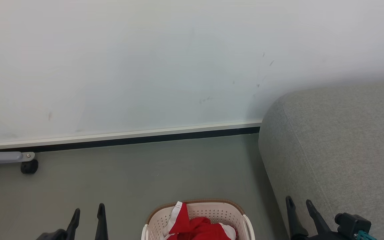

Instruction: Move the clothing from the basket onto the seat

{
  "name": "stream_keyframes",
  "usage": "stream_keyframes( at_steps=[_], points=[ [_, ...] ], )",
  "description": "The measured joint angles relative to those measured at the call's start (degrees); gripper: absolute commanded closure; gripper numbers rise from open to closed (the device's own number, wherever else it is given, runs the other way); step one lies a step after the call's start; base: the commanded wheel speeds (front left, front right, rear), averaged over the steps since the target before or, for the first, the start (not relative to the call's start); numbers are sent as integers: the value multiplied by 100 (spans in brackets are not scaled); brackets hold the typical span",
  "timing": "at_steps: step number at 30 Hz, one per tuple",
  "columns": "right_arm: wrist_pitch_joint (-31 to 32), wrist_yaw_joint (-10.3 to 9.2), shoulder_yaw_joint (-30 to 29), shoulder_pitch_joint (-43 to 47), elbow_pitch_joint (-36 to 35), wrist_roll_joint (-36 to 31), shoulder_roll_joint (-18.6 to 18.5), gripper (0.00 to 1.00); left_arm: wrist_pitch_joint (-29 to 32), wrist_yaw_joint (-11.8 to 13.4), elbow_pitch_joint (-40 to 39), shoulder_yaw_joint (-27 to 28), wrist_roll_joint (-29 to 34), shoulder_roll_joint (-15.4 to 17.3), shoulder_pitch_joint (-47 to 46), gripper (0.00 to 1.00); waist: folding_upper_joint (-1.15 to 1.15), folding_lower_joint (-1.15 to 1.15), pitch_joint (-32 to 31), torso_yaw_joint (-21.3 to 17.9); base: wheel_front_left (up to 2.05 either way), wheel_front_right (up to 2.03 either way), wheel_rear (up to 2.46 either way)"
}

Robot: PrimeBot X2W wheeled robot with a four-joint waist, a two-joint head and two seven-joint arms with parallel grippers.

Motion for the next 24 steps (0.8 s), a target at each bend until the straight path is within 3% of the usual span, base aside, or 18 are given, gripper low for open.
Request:
stream_keyframes(
  at_steps=[24],
  points=[
    [-448, -205, 652, 1, 25, -1603, -148, 0, -485, 249, -2, -129, 1585, 9, 207, 0, 0, 0, -120, -74, 0, 0, 0]
  ],
)
